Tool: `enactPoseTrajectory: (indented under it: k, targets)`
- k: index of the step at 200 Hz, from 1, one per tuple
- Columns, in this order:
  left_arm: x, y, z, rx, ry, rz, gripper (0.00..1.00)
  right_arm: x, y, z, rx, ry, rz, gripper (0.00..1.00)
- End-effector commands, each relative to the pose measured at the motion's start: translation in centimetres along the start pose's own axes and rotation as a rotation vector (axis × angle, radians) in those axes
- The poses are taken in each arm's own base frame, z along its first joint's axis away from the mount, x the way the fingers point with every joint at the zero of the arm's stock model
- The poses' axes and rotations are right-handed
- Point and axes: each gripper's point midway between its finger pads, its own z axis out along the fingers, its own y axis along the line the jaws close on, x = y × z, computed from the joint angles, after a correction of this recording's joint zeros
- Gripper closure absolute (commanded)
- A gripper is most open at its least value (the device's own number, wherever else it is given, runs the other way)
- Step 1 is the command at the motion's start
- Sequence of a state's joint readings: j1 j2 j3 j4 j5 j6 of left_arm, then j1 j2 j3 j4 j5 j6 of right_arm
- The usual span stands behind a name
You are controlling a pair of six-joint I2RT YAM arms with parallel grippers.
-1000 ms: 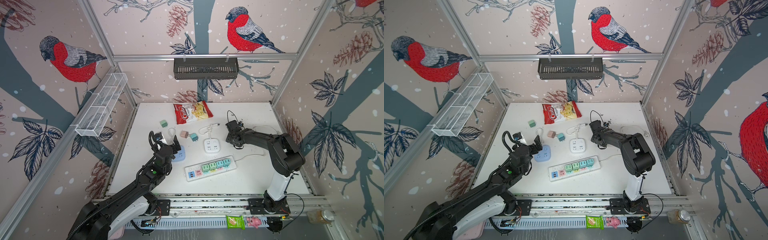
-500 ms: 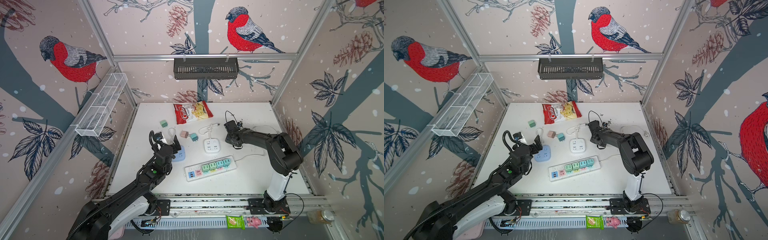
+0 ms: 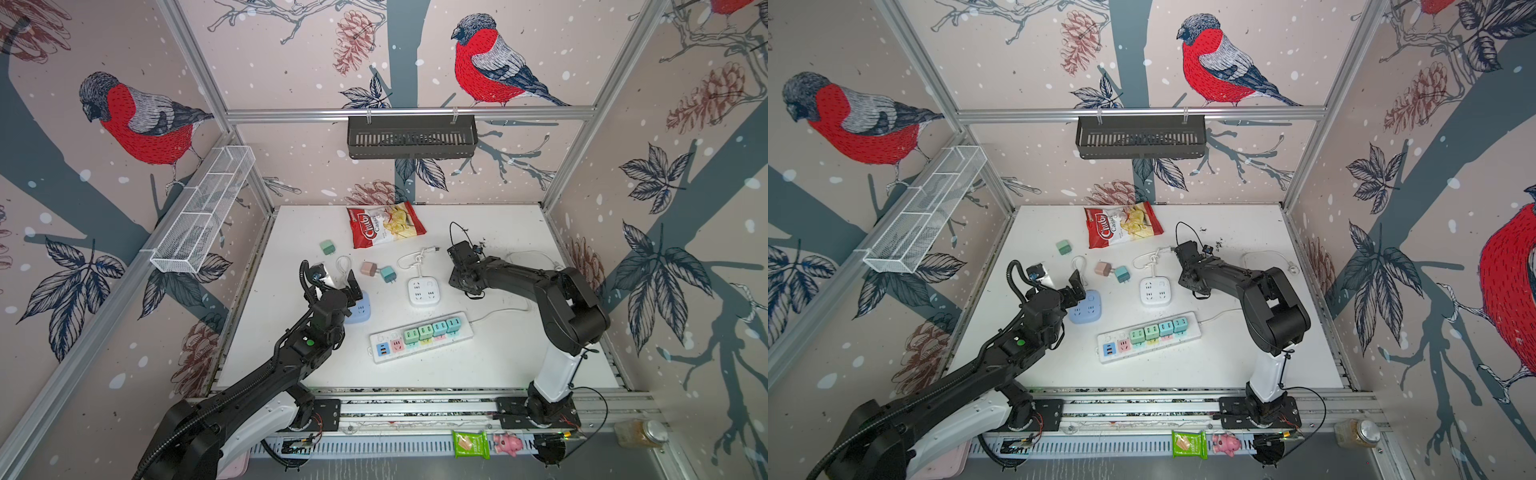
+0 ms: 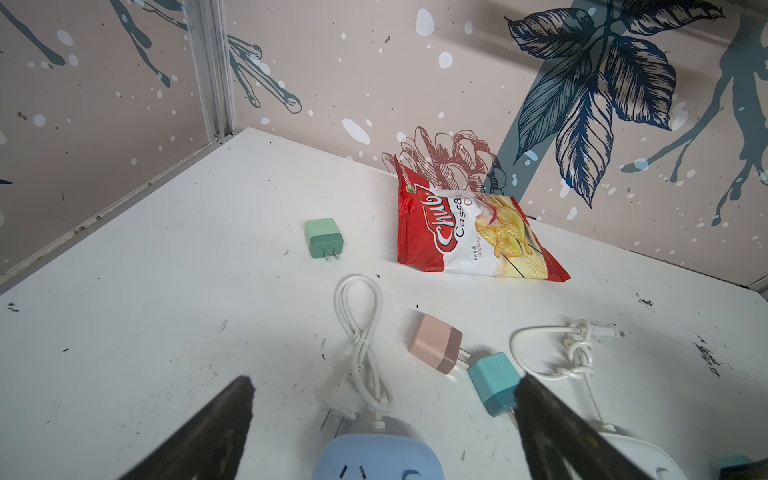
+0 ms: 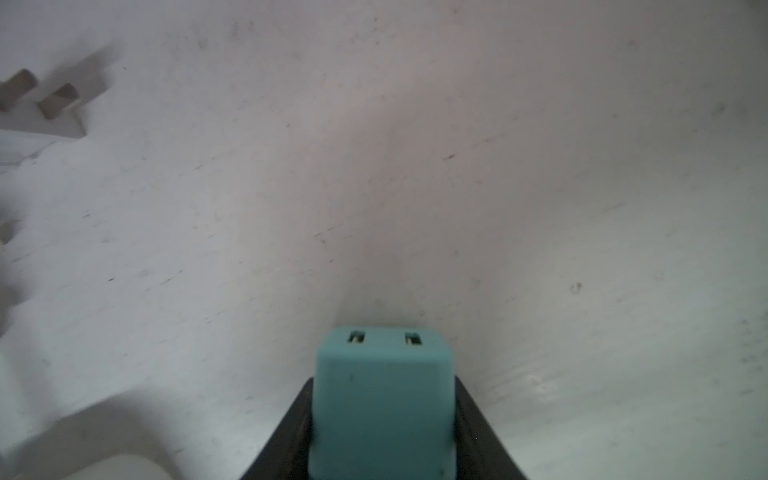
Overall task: Insert the plug
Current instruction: 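Lift the teal adapter and carry it toward the left gripper with the right gripper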
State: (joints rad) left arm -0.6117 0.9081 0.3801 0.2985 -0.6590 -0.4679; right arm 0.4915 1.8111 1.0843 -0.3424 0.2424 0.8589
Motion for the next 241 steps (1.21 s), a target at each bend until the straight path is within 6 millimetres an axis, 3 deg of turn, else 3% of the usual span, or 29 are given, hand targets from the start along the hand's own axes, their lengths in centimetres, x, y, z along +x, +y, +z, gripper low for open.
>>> enactPoseTrajectory:
  k: [1,48,84,118,157,181,209,241]
  targets:
    - [-0.4,0.0,0.1,-0.007,-0.016,-0.017,0.03,-0.8,0.3,-1.4,-0.024,-0.031,-0.016,0.71]
    - [-0.3,-0.3,0.3,0.001,-0.006,-0.010,0.03,-3.7,0.6,-6.1,-0.092,-0.174,-0.030,0.75]
    - [0.2,-0.6,0.6,0.010,0.013,0.001,0.03,-5.6,1.7,-12.2,-0.202,-0.367,-0.061,0.80]
    - [0.6,-1.3,0.8,0.037,0.032,0.016,0.03,-5.6,3.3,-18.2,-0.338,-0.545,-0.119,0.83]
    - [0.7,-2.6,0.7,0.114,0.039,0.025,0.03,-4.2,4.9,-22.9,-0.462,-0.695,-0.197,0.95]
    - [0.4,-3.3,0.3,0.169,0.026,0.022,0.03,-3.1,6.0,-25.2,-0.525,-0.773,-0.255,0.97]
    - [0.1,-4.6,-0.7,0.275,0.009,0.022,0.03,-0.2,7.8,-27.4,-0.721,-0.877,-0.405,0.98]
    - [-0.7,-7.8,-3.5,0.535,-0.052,0.046,0.03,3.0,7.2,-28.9,-0.877,-1.038,-0.555,0.98]
